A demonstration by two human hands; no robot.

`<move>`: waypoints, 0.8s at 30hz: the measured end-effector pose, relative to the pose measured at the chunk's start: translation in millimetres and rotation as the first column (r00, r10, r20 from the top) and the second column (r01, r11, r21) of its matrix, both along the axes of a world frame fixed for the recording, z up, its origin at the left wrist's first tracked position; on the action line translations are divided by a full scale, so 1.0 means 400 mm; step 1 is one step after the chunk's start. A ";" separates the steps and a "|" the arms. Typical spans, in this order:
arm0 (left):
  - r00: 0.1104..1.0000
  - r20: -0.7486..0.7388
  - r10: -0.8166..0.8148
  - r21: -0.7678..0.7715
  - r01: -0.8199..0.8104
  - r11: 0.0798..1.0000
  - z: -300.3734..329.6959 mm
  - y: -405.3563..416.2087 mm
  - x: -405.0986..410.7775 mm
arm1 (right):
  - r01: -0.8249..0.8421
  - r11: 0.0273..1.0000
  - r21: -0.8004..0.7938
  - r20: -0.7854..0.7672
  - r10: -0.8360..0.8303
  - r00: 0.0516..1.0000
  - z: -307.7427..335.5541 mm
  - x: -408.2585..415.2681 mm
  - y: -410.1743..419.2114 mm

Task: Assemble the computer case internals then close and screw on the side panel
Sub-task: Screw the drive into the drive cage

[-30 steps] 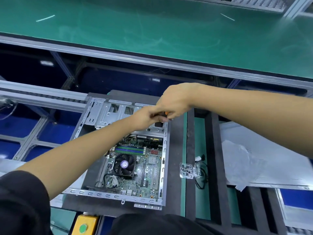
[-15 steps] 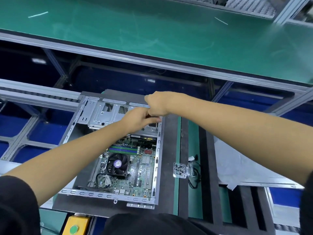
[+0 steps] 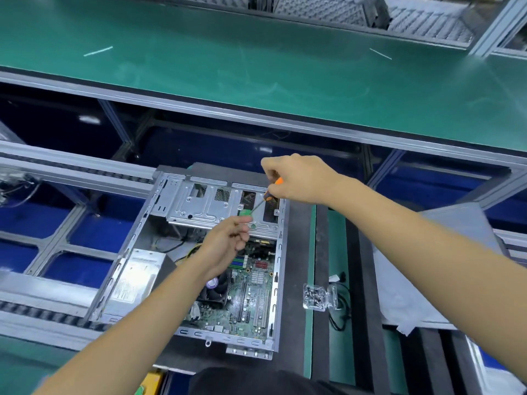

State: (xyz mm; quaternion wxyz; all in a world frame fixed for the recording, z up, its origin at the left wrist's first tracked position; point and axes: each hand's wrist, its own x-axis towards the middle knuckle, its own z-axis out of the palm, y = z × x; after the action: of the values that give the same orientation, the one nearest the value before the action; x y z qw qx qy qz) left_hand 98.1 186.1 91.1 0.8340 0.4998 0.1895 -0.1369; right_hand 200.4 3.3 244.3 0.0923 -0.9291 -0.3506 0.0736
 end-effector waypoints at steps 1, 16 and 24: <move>1.000 0.005 0.023 -0.026 -0.023 0.999 0.002 0.003 -0.009 | 0.011 1.000 0.017 -0.002 -0.011 1.000 -0.001 -0.008 0.002; 0.937 0.255 0.241 -0.069 -0.231 0.970 0.054 0.028 -0.148 | 0.066 0.963 0.260 -0.029 -0.061 0.998 0.100 -0.205 -0.008; 0.931 0.291 0.221 -0.107 -0.198 0.974 0.067 0.055 -0.179 | 0.066 0.947 0.314 -0.005 -0.068 0.998 0.136 -0.241 0.005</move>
State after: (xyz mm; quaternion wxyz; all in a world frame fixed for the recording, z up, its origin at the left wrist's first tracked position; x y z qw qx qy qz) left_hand 26.5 208.1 117.8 0.8813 0.4597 0.1072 0.0233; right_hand 104.2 5.3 298.5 0.2404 -0.9141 -0.3263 0.0111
